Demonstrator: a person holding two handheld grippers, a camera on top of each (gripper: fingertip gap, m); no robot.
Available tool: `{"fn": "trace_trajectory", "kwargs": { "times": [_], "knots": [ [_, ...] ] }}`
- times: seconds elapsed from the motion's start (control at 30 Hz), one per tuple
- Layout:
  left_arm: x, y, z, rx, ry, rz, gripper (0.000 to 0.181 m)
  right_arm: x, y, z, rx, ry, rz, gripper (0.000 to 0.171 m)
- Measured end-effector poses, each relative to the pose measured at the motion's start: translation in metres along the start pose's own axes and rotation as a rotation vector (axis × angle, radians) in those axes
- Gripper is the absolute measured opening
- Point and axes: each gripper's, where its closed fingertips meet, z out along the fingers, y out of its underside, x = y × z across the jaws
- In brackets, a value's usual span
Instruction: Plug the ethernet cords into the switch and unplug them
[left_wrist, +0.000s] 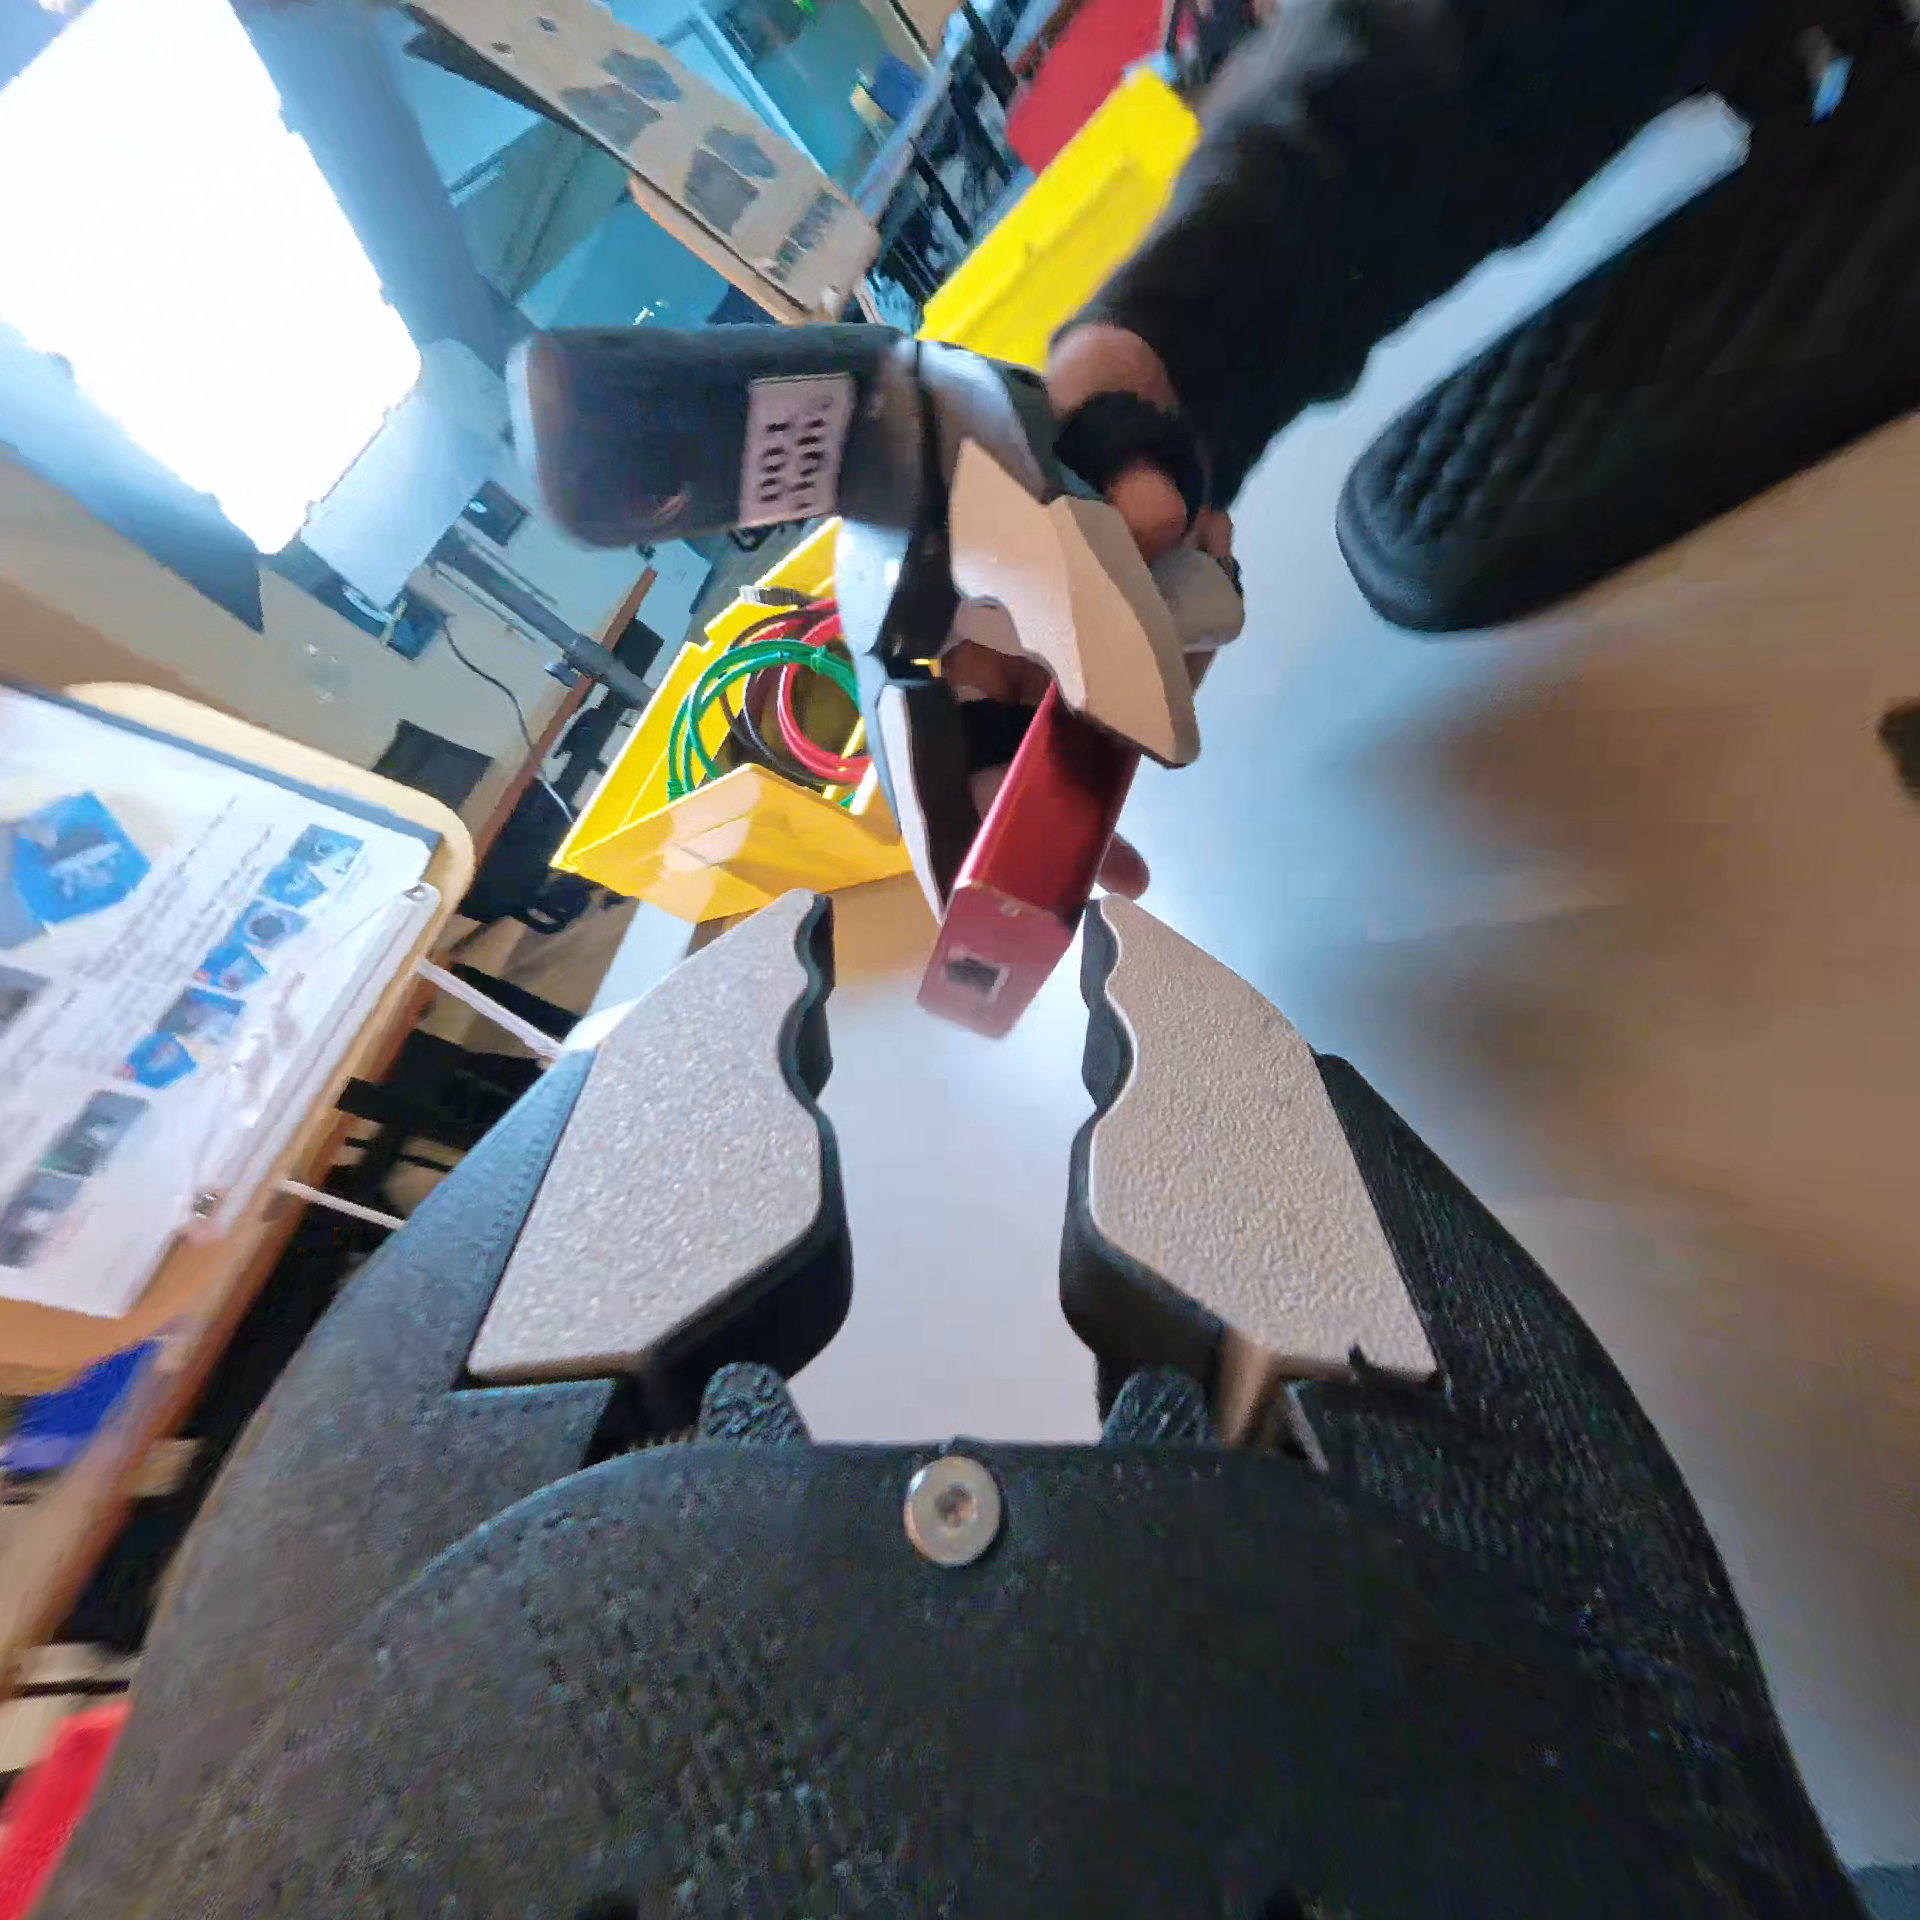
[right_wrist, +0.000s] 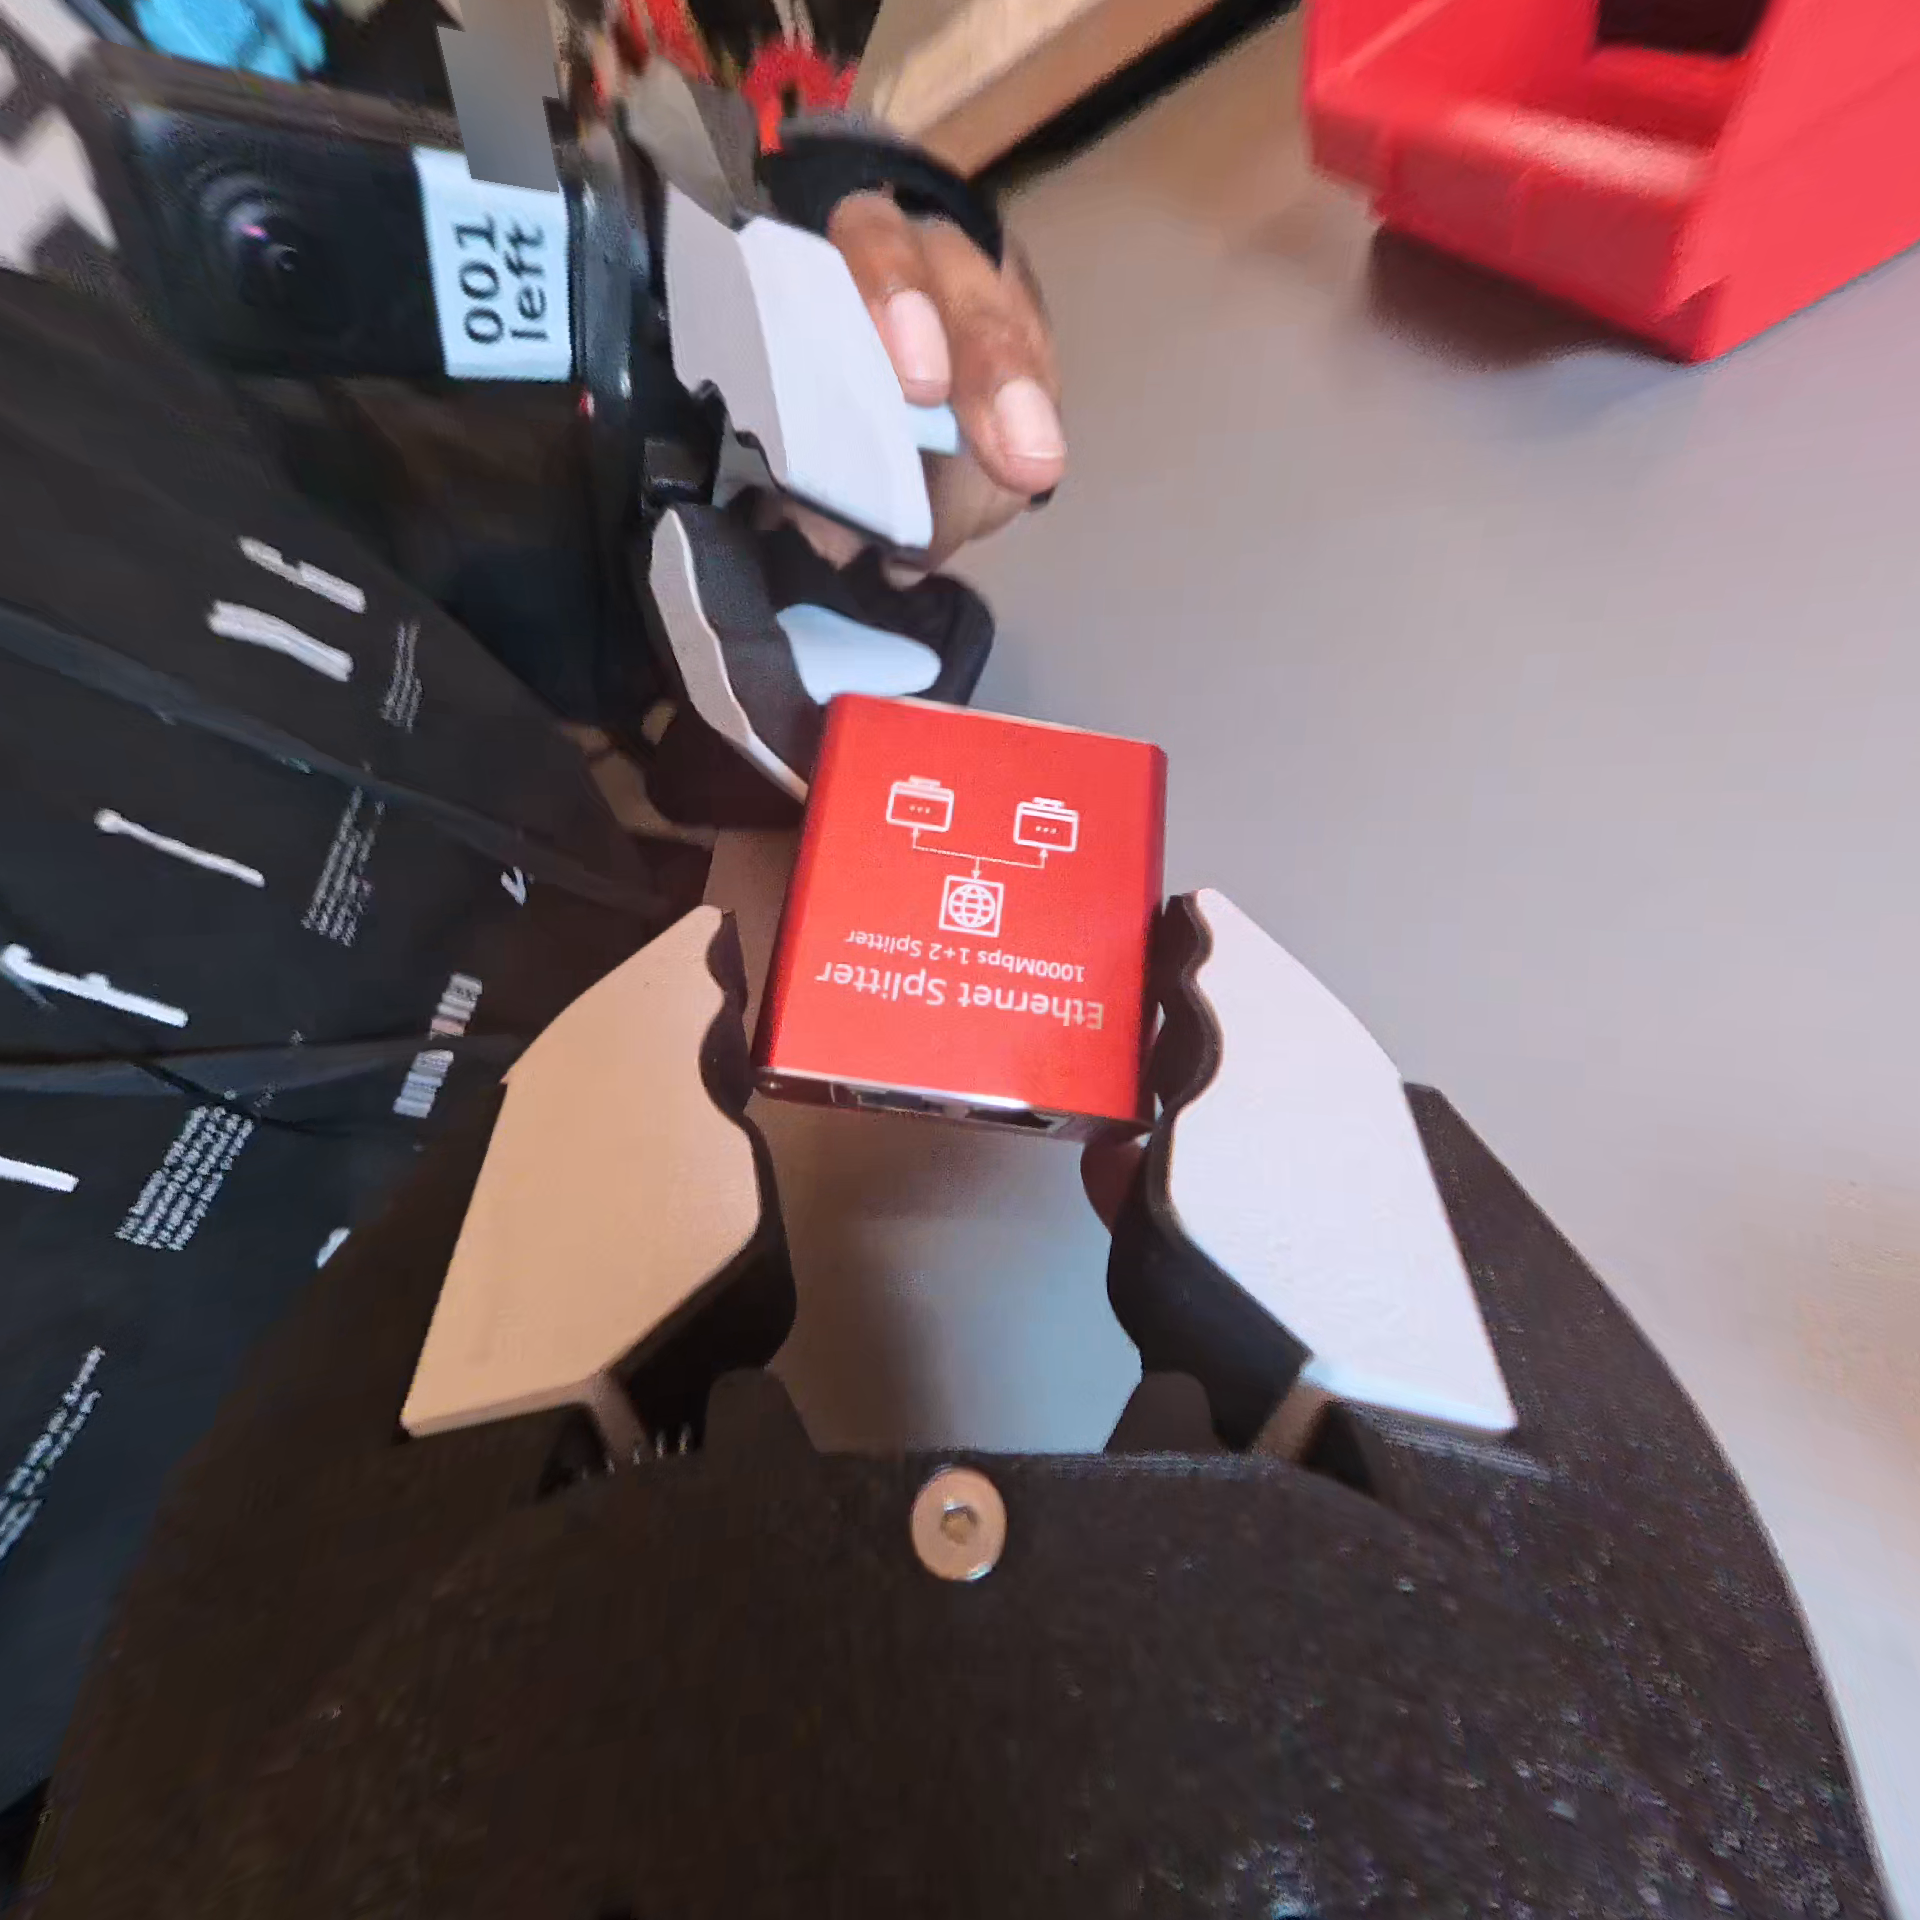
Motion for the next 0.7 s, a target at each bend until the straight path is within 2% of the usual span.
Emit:
{"fn": "trace_trajectory", "kwargs": {
  "times": [0.03,0.17,0.3,0.5,0.7],
  "knots": [
    [-0.004,-0.002,-0.003,0.033,0.007,-0.083,0.047,0.004,-0.005,-0.009,0.053,0.026,0.009,0.076],
    [-0.023,-0.003,-0.013,0.163,0.071,-0.462,0.052,0.022,-0.039,-0.071,0.200,0.212,-0.024,0.076],
    [-0.037,0.007,-0.014,0.208,0.079,-0.668,0.046,0.048,-0.077,-0.146,0.237,0.425,-0.074,0.076],
    [-0.035,0.017,-0.009,0.193,0.088,-0.726,0.044,0.120,-0.114,-0.250,0.218,0.719,-0.046,0.075],
    [-0.027,0.030,-0.003,0.159,0.108,-0.743,0.041,0.232,-0.091,-0.326,-0.014,1.006,0.100,0.075]
  ]
}}
